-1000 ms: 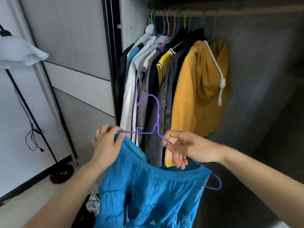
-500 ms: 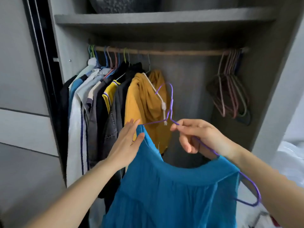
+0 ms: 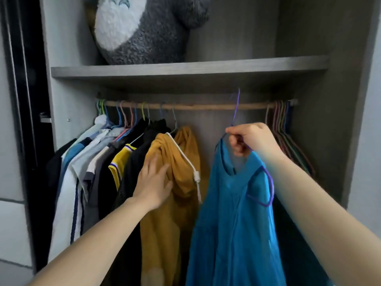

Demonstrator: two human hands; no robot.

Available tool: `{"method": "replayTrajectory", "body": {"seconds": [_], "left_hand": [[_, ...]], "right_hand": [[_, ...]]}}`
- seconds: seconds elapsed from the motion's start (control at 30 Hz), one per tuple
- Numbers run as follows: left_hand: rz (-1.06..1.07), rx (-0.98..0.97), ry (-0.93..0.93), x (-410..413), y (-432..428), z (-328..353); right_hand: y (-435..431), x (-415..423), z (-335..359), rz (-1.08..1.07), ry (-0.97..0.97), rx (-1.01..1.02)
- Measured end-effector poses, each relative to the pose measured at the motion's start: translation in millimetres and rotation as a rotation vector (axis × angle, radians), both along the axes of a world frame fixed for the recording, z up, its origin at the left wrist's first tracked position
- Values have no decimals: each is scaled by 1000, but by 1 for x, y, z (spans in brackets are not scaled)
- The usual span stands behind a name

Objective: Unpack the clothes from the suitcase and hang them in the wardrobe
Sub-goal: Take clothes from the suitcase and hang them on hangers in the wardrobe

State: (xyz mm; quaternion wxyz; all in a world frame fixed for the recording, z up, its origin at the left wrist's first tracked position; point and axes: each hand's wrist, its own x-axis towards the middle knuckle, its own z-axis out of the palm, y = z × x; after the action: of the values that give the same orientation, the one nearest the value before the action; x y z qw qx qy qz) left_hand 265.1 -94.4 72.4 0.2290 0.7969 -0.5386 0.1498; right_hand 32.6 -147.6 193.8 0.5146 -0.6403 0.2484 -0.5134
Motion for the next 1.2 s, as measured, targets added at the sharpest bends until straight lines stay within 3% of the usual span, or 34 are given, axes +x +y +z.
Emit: {"method": "replayTrajectory", "body": {"seconds": [0.13, 0.23, 0.37, 0.73, 0.97, 1.2], "left_hand": [[39, -60, -159, 16, -32, 21], [92, -93, -175, 28, -53, 36], [146, -82, -53, 41, -74, 49], [74, -264, -61, 70, -83, 34], [103, -263, -48, 67, -83, 34], [96, -282, -23, 62, -82, 35]], "right_hand": [[-49, 46, -8, -173, 35, -134], [-80, 75, -7, -250, 98, -167], [-111, 104, 6, -238, 145, -192], [-157, 181, -22, -211, 348, -311], [-159, 213, -32, -264, 404, -382], [-159, 210, -25, -68, 460, -362]]}}
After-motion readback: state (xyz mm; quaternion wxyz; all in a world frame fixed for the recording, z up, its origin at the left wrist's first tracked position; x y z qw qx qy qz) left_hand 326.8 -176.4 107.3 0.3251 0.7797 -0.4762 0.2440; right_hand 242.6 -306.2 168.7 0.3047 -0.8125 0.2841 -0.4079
